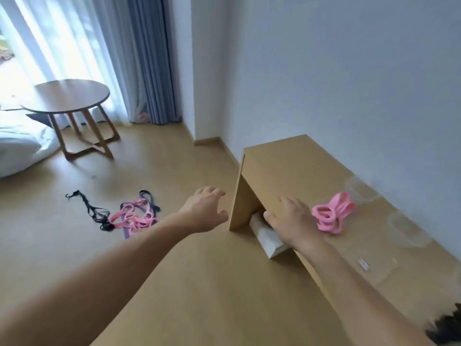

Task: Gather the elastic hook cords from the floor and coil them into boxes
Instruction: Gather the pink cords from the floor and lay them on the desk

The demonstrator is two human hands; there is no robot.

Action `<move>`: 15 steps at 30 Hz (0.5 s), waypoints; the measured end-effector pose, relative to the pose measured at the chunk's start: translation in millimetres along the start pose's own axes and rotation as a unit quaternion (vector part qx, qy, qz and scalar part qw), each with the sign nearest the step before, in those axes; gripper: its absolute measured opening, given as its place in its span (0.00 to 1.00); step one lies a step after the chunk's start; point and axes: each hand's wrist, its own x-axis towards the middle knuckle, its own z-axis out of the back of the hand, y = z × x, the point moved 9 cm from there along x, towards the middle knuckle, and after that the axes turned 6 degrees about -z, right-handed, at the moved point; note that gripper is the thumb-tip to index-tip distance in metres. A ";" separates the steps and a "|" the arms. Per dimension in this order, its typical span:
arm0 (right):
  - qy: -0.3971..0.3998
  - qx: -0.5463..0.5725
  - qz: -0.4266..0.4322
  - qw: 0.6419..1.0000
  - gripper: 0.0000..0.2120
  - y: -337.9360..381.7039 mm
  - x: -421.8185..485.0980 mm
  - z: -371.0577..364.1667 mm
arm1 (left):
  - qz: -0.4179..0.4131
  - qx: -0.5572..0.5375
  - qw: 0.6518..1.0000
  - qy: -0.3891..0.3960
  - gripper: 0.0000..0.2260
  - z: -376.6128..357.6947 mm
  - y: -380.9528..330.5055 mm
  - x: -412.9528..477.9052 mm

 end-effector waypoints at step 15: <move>0.143 -0.042 0.329 0.932 0.33 289.2 50.1 -119.8 | 0.217 -0.055 0.961 -0.162 0.23 92.1 224.7 -90.9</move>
